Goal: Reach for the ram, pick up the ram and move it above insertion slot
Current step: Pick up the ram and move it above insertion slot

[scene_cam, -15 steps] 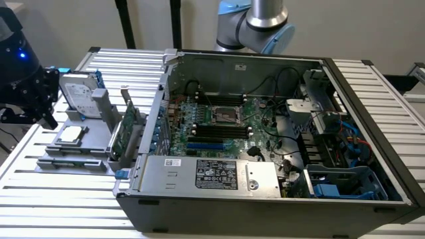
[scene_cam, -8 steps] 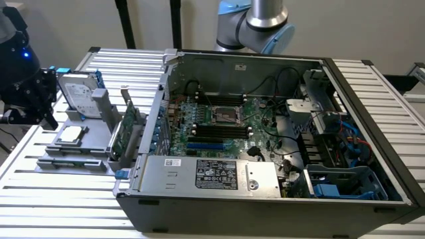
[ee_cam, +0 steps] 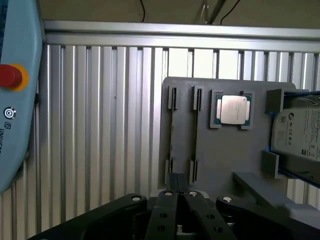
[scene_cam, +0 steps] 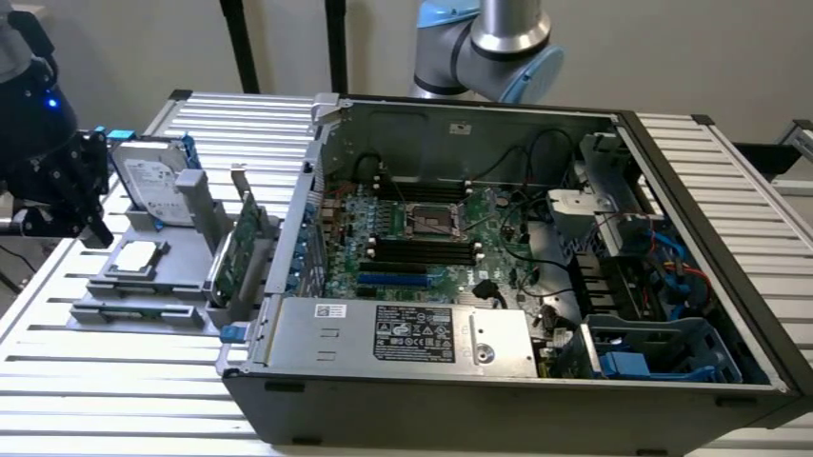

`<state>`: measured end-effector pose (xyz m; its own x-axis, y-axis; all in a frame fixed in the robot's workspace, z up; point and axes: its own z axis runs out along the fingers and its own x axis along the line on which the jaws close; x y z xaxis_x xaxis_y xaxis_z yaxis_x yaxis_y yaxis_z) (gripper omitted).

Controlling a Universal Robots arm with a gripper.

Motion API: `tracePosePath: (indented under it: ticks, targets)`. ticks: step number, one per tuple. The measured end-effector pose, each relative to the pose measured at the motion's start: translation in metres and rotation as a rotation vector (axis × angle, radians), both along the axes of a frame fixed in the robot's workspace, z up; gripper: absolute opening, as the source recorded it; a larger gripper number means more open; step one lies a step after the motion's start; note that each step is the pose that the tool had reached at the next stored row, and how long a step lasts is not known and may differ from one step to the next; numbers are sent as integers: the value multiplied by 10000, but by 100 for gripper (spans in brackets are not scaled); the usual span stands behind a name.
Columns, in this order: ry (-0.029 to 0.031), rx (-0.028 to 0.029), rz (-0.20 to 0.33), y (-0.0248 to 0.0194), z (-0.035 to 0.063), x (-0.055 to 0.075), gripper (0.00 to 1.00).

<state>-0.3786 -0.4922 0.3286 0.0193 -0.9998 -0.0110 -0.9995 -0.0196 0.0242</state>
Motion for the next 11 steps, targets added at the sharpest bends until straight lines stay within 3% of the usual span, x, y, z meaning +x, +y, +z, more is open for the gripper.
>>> tracePosePath:
  ticks: [4,6,7,11]
  targets:
    - [1,-1,0,0,0,0,30]
    - [-15,0,-1,1,-17,-4,30]
    - [-34,0,-1,1,-35,-10,36]
    - [-46,-1,0,0,-107,-53,36]
